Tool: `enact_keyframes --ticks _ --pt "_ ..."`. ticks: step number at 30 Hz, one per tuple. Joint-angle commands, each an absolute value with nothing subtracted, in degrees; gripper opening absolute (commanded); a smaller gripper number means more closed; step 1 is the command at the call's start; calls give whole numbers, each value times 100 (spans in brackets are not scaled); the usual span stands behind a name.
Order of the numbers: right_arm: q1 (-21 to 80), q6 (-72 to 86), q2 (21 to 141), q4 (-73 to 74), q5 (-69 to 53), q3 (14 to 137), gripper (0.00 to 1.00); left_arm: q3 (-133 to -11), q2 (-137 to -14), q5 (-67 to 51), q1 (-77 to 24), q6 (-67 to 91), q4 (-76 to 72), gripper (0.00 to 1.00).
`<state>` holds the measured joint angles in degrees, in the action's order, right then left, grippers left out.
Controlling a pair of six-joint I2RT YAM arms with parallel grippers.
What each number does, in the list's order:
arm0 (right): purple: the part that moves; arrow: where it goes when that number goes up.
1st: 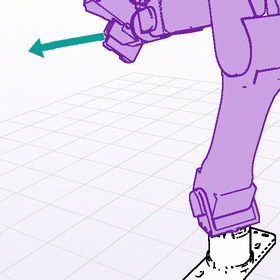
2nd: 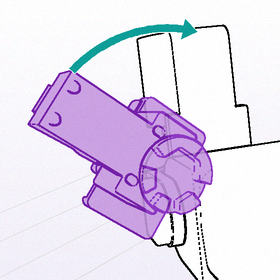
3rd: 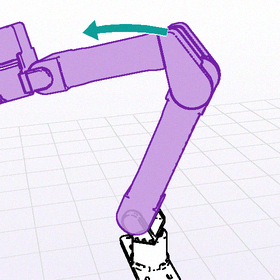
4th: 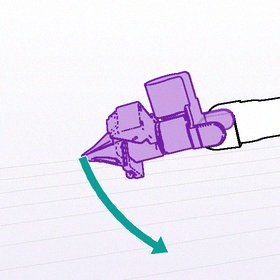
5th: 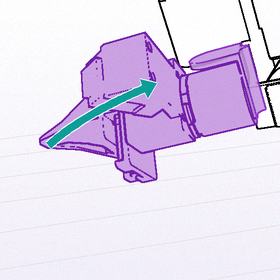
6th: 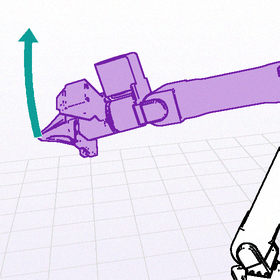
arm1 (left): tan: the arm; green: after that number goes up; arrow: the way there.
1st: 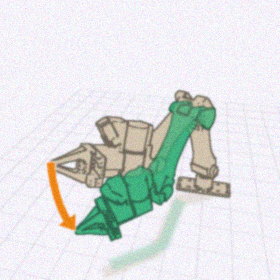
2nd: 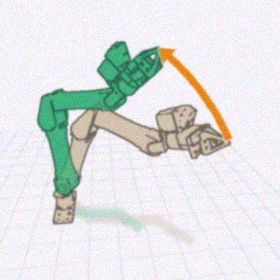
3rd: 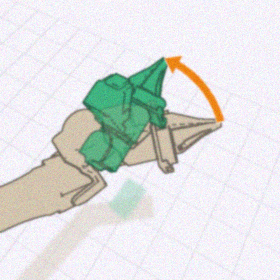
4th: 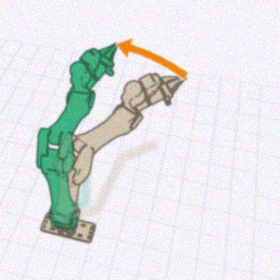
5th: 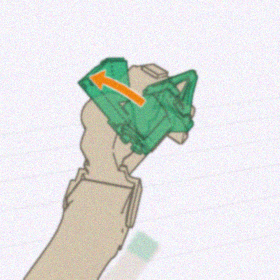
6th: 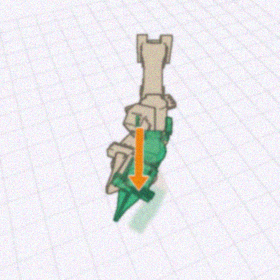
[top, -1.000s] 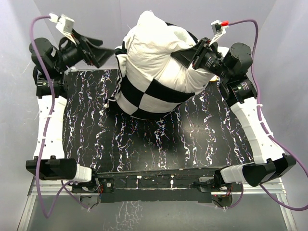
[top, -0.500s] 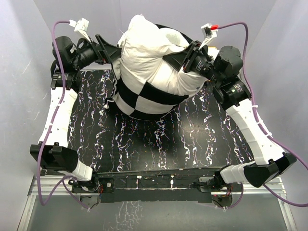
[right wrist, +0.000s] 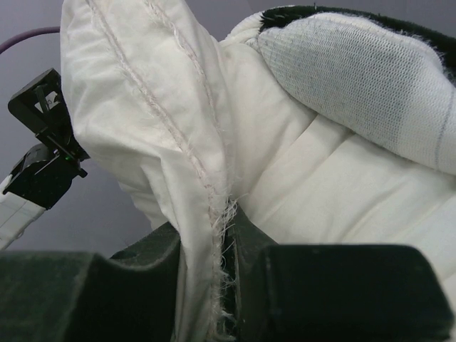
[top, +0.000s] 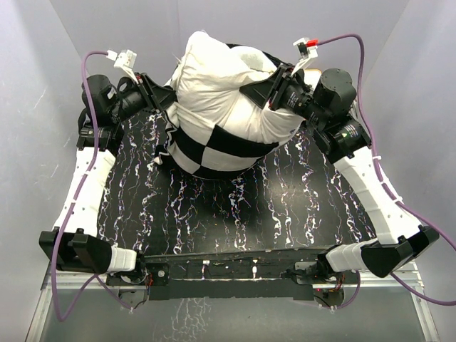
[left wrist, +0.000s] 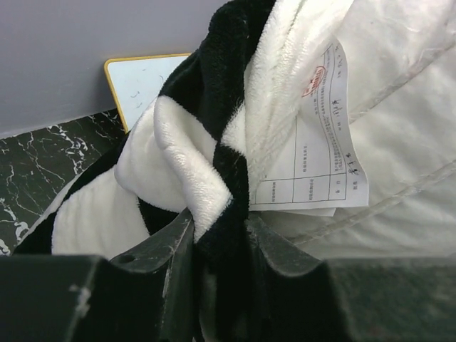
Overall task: Remove the pillowcase from the pillow
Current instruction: Remove the pillow from the pillowcase.
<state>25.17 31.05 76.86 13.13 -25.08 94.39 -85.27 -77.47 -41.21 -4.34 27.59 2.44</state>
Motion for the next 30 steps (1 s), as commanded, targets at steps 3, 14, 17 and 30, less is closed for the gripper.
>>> enact_keyframes --ticks 3,14,17,30 --pt "2375 2945 7397 1138 -1453 9894 8 -7985 -7942 -3262 -386 1686 882 22" --pt "2254 2853 7360 1203 -640 10372 8 -6783 -8156 -1502 -387 -221 995 21" --pt "2225 2805 7318 1261 -225 10403 8 -6449 -8207 -1040 -378 -692 974 20" --pt "2369 2764 8401 1713 -1756 11075 8 -9386 -7495 -3262 -380 -1408 1537 97"
